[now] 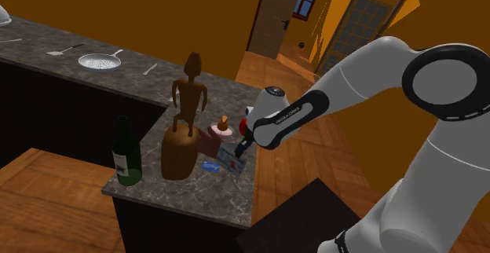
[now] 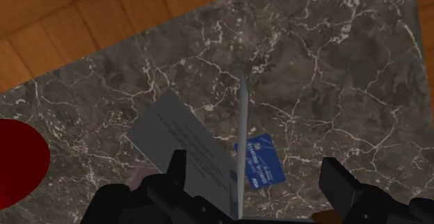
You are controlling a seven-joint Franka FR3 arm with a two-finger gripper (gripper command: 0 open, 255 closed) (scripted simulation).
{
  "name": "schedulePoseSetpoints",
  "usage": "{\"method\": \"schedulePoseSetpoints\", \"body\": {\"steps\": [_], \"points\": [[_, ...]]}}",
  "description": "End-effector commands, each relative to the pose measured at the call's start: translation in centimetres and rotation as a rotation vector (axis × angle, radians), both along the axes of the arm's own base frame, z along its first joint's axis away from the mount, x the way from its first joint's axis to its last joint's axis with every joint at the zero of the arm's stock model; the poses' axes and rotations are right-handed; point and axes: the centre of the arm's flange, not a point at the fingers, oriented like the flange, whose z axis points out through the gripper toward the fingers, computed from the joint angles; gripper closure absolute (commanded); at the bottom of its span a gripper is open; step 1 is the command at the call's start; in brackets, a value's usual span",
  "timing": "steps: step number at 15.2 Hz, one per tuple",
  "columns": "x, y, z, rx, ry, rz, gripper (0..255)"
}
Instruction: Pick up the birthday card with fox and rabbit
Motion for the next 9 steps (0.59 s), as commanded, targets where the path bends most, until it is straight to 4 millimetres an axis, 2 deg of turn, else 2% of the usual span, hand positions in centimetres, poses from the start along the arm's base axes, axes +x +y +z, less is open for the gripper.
{"method": "schedulePoseSetpoints", "body": {"steps": [1, 9], "points": [[1.5, 0.5, -2.3, -0.002, -0.019, 0.019, 0], [1.9, 0.6, -6.5, -0.003, -0.023, 0.024, 0]]}}
